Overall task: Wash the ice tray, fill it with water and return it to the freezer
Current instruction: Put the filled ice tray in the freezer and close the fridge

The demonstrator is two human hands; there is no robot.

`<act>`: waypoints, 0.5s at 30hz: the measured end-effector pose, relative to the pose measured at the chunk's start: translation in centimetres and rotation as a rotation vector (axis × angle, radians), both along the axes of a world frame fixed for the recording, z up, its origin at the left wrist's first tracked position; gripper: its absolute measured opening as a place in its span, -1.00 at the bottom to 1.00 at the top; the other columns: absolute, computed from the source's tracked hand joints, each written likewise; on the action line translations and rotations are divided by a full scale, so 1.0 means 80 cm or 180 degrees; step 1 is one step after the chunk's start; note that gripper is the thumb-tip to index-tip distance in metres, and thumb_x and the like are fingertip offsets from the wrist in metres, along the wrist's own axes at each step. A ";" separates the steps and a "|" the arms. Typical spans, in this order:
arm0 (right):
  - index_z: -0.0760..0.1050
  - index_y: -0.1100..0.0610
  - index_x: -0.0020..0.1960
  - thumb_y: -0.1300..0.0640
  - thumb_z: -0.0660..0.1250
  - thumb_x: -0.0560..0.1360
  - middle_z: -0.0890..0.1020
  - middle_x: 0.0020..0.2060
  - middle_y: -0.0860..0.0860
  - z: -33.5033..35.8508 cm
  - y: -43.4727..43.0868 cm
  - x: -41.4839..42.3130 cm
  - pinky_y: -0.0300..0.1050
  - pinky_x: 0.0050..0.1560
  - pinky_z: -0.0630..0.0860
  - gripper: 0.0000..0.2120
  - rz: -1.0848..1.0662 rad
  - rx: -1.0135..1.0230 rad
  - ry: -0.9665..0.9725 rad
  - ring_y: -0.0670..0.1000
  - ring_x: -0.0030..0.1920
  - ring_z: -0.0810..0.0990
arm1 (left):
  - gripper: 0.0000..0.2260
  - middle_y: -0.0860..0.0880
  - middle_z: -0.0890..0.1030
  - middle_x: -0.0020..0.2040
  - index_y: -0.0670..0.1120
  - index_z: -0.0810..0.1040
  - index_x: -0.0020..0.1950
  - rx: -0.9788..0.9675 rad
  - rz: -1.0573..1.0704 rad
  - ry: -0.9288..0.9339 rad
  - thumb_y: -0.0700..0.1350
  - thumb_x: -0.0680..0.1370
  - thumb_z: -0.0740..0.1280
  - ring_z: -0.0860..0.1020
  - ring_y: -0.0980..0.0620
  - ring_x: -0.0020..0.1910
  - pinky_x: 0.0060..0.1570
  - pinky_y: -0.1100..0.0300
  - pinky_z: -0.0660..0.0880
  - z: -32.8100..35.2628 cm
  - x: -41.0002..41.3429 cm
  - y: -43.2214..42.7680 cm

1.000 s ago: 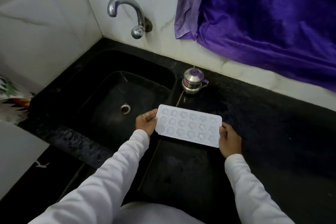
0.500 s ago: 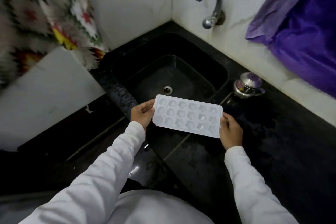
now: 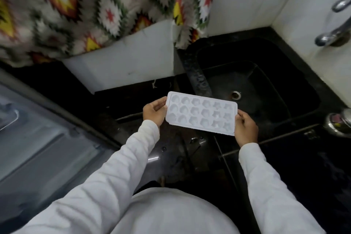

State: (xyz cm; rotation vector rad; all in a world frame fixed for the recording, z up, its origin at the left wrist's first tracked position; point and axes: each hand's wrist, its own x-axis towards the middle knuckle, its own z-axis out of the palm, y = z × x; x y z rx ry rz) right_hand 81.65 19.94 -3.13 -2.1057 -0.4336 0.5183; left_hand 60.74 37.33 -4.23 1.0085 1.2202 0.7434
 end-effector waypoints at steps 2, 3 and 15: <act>0.56 0.10 0.28 0.16 0.16 0.62 0.64 0.15 0.04 -0.001 0.014 -0.020 -0.04 0.23 0.49 -0.70 0.0178 -0.0036 -0.0033 0.05 0.17 0.57 | -0.72 -0.05 0.69 0.07 -0.13 0.63 0.16 0.0001 0.0175 -0.0001 -0.40 0.53 0.33 0.65 0.04 0.10 0.20 0.07 0.57 -0.002 -0.035 -0.005; 0.57 0.09 0.27 0.16 0.16 0.62 0.64 0.15 0.04 -0.003 0.021 -0.030 -0.01 0.25 0.49 -0.70 0.0265 -0.0049 -0.0030 0.06 0.17 0.57 | -0.72 -0.05 0.69 0.07 -0.14 0.63 0.17 -0.0001 0.0289 -0.0010 -0.40 0.53 0.33 0.65 0.04 0.10 0.21 0.08 0.56 -0.004 -0.051 -0.008; 0.56 0.02 0.29 0.11 0.16 0.64 0.61 0.17 0.03 -0.001 0.084 -0.131 0.03 0.29 0.49 -0.70 0.1582 -0.0070 0.0113 0.06 0.21 0.55 | -0.72 0.02 0.70 0.02 -0.04 0.64 0.11 -0.0114 0.1691 -0.0155 -0.37 0.53 0.34 0.65 -0.01 0.12 0.17 0.02 0.57 -0.004 -0.200 -0.085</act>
